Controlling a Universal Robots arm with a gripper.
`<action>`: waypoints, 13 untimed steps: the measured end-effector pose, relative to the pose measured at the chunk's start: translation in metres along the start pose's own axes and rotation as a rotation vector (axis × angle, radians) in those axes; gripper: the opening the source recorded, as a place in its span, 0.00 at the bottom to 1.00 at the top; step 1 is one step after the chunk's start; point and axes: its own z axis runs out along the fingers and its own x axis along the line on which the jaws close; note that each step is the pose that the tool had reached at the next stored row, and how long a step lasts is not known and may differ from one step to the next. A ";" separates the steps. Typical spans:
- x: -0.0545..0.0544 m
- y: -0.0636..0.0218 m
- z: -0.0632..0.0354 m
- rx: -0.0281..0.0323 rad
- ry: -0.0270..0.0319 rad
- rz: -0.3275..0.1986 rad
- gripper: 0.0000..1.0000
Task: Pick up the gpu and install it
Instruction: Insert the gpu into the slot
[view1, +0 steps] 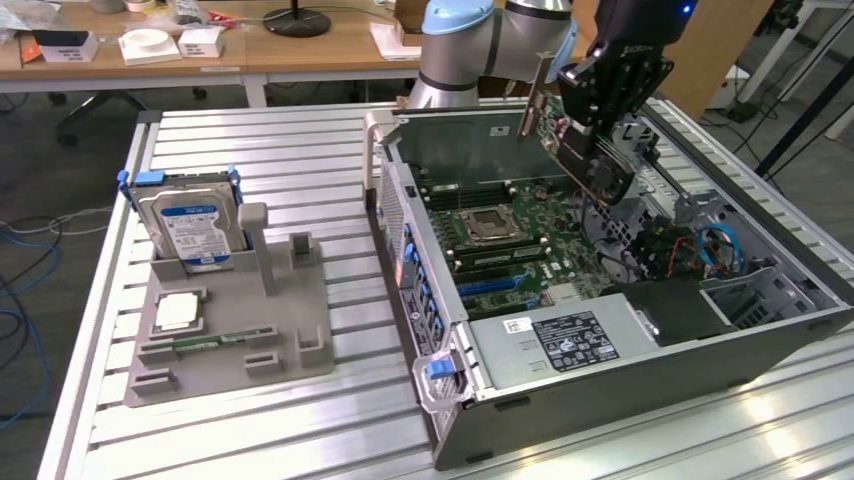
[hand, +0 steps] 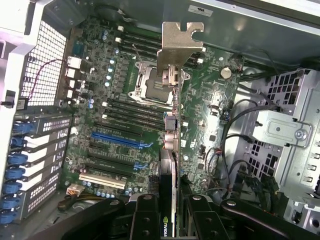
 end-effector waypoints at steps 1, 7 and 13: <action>0.000 0.0000 0.0000 -0.0001 0.0000 -0.001 0.26; -0.001 -0.0002 0.0001 -0.0002 -0.0002 -0.010 0.26; -0.002 -0.0004 0.0001 -0.0003 -0.0003 -0.017 0.26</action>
